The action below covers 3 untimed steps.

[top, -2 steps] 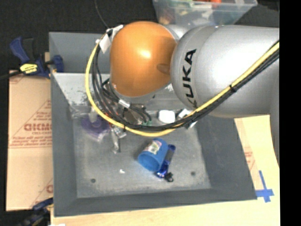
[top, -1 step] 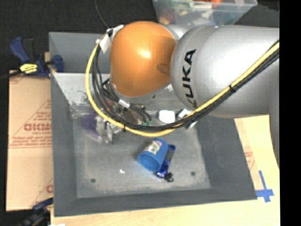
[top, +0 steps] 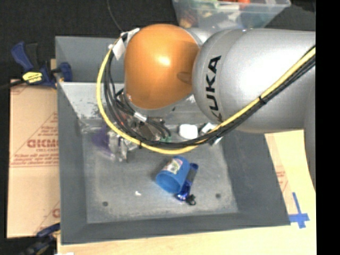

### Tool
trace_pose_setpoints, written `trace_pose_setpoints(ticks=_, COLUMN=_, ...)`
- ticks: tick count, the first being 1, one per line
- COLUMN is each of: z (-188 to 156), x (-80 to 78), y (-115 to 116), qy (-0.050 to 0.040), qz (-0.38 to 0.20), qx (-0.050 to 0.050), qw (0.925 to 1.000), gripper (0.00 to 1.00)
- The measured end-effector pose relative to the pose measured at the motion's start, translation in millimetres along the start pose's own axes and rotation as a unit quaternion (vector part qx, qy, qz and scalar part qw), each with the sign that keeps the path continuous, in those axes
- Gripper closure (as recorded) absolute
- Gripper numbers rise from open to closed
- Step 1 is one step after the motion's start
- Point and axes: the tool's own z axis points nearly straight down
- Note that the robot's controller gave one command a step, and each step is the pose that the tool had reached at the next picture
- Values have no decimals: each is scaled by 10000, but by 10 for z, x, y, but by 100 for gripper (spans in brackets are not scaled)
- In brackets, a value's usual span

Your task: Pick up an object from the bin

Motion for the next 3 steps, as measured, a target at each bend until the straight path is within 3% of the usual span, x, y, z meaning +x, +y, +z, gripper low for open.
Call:
trace_pose_setpoints(ticks=2, z=150, x=87, y=56, qy=-24, qz=-172, qx=-1, qw=9998, gripper=100)
trace_pose_setpoints(ticks=3, z=-314, x=113, y=-123, qy=-35, qz=-2114, qx=7, qw=9774, gripper=100)
